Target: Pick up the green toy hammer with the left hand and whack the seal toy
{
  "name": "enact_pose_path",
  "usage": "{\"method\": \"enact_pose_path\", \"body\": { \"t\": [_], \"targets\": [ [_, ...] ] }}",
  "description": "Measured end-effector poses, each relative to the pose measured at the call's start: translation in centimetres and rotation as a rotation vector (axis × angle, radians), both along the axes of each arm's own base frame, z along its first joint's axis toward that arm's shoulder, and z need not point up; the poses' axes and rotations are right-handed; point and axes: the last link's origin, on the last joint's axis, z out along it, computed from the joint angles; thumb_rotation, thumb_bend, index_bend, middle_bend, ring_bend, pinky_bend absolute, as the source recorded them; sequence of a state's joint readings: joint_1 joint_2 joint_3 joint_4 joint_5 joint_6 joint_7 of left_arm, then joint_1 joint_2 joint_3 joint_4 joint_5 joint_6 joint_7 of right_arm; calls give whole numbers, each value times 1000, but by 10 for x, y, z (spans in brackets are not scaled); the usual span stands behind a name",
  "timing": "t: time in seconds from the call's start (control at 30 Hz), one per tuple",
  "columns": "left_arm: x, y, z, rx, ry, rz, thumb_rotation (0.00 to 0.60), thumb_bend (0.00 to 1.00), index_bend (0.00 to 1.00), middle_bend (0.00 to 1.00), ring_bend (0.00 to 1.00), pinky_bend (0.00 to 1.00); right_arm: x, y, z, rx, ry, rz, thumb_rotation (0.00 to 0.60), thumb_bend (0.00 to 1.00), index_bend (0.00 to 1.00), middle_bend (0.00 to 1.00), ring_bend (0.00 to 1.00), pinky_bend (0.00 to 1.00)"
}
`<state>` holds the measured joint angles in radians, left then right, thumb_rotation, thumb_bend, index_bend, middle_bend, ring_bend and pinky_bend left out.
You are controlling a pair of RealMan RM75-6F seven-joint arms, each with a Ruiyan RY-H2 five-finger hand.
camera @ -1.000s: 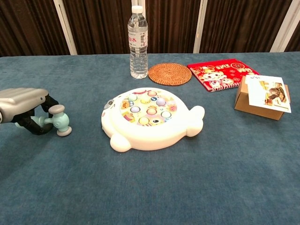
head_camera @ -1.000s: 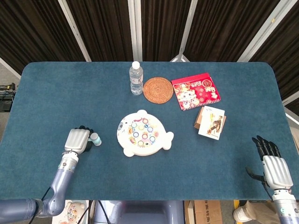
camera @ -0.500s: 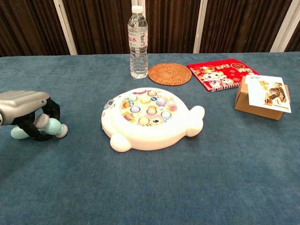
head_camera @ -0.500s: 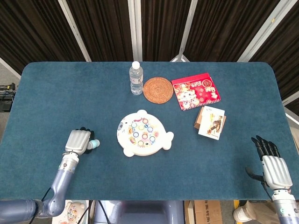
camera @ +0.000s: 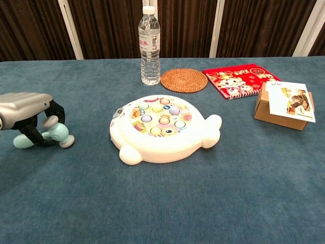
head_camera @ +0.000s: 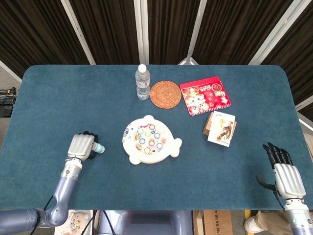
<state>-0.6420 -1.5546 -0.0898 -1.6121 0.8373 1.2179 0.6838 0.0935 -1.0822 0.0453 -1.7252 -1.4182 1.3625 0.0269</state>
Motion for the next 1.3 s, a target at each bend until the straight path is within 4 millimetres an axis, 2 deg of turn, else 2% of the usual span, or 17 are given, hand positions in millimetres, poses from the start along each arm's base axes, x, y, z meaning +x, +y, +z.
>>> {"method": "enact_pose_path", "body": {
  "t": [0.23, 0.5, 0.83, 1.03, 1.2, 1.3],
  "targets": [
    [0, 0, 2, -1, -2, 4, 600, 393, 465, 364, 269, 397, 1, 0, 0, 2, 2, 2, 600, 273, 0, 0, 0, 0],
    [0, -2, 7, 4, 8, 2, 600, 268, 335, 227, 183, 296, 0, 0, 0, 5, 0, -2, 600, 273, 0, 0, 0, 0],
    [-5, -5, 19, 16, 15, 17, 600, 189, 209, 146, 128, 214, 1, 1, 0, 4, 2, 2, 600, 273, 0, 0, 0, 0],
    [-6, -10, 32, 33, -17, 28, 600, 161, 152, 99, 86, 167, 1, 1, 0, 7, 4, 2, 600, 273, 0, 0, 0, 0],
    [-8, -19, 49, 64, -80, 36, 600, 105, 11, 1, 0, 26, 1, 2, 1, 10, 12, 9, 600, 273, 0, 0, 0, 0],
    [-9, -29, 61, 87, -95, 13, 600, 88, 0, 0, 0, 2, 2, 2, 1, 21, 24, 22, 600, 273, 0, 0, 0, 0]
  ]
}}
